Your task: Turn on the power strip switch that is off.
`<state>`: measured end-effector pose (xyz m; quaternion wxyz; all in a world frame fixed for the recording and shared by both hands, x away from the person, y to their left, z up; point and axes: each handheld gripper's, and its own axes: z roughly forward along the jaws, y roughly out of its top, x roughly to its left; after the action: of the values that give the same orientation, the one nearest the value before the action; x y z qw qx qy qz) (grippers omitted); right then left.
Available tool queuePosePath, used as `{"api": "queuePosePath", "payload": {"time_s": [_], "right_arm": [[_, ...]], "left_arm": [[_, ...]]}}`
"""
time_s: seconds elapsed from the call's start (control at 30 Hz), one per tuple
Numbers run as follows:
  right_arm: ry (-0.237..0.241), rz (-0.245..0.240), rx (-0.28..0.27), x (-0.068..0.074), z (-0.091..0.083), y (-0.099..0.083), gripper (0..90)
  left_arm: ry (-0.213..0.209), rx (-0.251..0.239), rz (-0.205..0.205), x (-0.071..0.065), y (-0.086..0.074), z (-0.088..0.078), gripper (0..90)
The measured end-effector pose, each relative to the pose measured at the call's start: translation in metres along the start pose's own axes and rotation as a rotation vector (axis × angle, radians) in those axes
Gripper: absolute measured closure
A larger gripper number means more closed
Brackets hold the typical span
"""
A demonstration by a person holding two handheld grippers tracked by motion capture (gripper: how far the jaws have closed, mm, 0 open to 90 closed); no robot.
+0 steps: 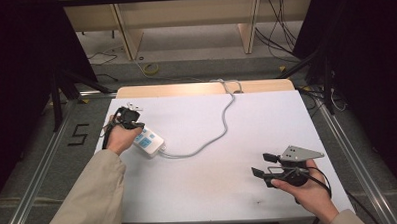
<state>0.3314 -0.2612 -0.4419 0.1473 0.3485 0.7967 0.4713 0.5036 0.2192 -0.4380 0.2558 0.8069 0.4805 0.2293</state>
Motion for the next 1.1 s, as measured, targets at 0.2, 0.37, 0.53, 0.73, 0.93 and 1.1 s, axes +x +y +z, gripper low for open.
{"api": "queuePosePath", "payload": {"time_s": [0.2, 0.37, 0.53, 0.73, 0.93, 1.1], "right_arm": [[0.0, -0.002, -0.001, 0.0, 0.0, 0.0, 32.3], [0.0, -0.002, 0.0, 0.0, 0.0, 0.0, 32.3], [0.001, -0.002, 0.0, 0.0, -0.001, 0.0, 32.3], [0.001, -0.002, 0.0, 0.0, -0.001, 0.001, 32.3], [0.0, -0.002, 0.003, 0.0, -0.001, 0.0, 32.3], [0.0, -0.002, 0.002, 0.0, -0.001, 0.0, 32.3]], "left_arm": [[0.005, 0.01, 0.0, 0.003, 0.004, 0.001, 89.8], [0.003, 0.023, 0.006, 0.004, 0.008, 0.001, 89.8], [0.006, 0.027, 0.003, 0.005, 0.01, 0.003, 89.8], [0.001, 0.048, -0.001, 0.006, 0.011, 0.006, 89.8], [-0.003, 0.061, -0.001, 0.007, 0.011, 0.008, 89.8], [-0.004, 0.067, 0.002, 0.007, 0.015, 0.008, 89.8]]}}
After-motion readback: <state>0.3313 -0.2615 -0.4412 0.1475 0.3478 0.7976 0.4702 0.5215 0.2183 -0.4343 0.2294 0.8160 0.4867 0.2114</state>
